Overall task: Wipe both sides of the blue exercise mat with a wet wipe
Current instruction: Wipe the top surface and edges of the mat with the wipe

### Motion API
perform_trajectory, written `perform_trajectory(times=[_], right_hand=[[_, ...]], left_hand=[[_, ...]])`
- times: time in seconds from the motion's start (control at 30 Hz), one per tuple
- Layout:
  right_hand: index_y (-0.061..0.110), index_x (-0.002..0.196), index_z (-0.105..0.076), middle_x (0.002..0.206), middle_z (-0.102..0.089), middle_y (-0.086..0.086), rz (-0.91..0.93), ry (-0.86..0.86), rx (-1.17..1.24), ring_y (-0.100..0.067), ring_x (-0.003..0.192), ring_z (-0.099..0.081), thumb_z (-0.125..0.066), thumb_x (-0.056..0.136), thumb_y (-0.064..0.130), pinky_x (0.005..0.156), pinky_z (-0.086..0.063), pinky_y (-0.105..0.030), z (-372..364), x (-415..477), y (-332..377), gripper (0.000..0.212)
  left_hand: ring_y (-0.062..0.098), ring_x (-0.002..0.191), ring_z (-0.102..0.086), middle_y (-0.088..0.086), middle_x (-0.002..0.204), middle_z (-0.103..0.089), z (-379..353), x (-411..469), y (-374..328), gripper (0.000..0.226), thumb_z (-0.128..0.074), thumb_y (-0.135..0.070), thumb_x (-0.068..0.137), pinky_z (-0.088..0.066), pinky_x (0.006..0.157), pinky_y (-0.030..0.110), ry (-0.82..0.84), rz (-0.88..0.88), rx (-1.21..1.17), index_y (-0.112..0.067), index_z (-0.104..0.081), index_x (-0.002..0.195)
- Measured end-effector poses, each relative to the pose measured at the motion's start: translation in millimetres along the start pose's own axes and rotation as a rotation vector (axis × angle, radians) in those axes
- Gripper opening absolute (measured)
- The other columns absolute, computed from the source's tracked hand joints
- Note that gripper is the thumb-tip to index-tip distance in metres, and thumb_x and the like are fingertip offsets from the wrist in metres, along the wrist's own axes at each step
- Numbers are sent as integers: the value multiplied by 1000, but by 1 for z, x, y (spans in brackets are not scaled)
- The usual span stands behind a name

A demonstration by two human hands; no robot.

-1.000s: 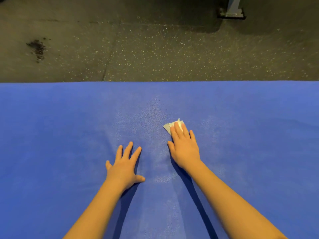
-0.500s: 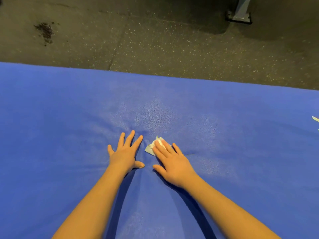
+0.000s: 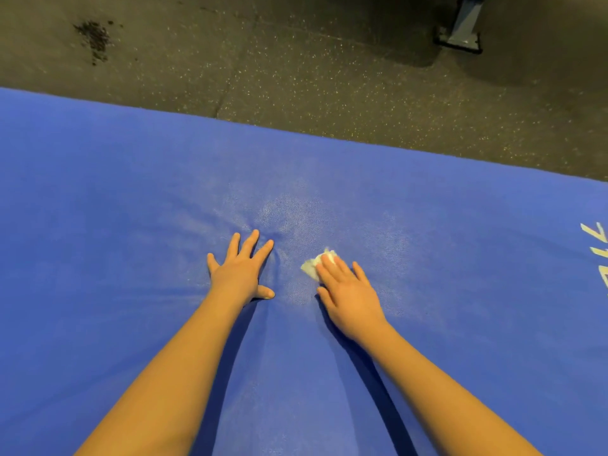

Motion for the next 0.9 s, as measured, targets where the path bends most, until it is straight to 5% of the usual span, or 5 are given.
perform_trajectory(times=[0.1, 0.27, 0.4, 0.6, 0.9], right_hand=[[16, 146, -26, 157, -14, -4, -103, 8, 157, -20, 146, -4, -19, 87, 49, 116, -20, -40, -14, -11, 19, 68], [14, 143, -35, 157, -21, -1, 194, 170, 168, -16, 145, -11, -13, 88, 49, 115, -12, -33, -14, -45, 63, 69], [19, 147, -22, 159, -7, 1, -128, 167, 71, -14, 146, -3, -13, 95, 49, 116, -9, -38, -14, -35, 21, 61], [18, 142, -35, 157, -18, 3, 48, 234, 252, -12, 146, -7, -35, 99, 43, 116, -15, -38, -11, -74, 79, 49], [16, 138, -39, 156, -19, -5, -108, 239, 259, -27, 136, -29, -33, 99, 43, 110, -25, -37, -13, -106, 77, 47]], left_hand=[[25, 149, 12, -8, 161, 16, 1, -3, -2, 102, -63, -61, 82, -22, 111, 62, -43, 3, 57, -38, 7, 153], [25, 149, 2, -5, 162, 6, -7, -25, -9, 75, -49, -53, 95, -29, 111, 53, -96, 34, 48, -35, -5, 154], [24, 150, 0, -5, 163, 2, -28, -60, -16, 54, -31, -41, 105, -18, 116, 52, -34, -18, 24, -32, -12, 154], [19, 150, -2, -7, 163, -3, -35, -106, -5, 58, -35, -48, 102, -11, 118, 54, 125, -47, -17, -32, -16, 154], [19, 150, 5, -8, 163, 7, -52, -156, 7, 67, -37, -54, 99, -10, 116, 58, 197, 18, -19, -34, -5, 155]])
Point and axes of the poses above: each hand's wrist, its own x-axis towards the middle knuckle, its own z-axis out of the back of the hand, y = z × x, the point moved 8 cm from there along x, towards the middle knuckle
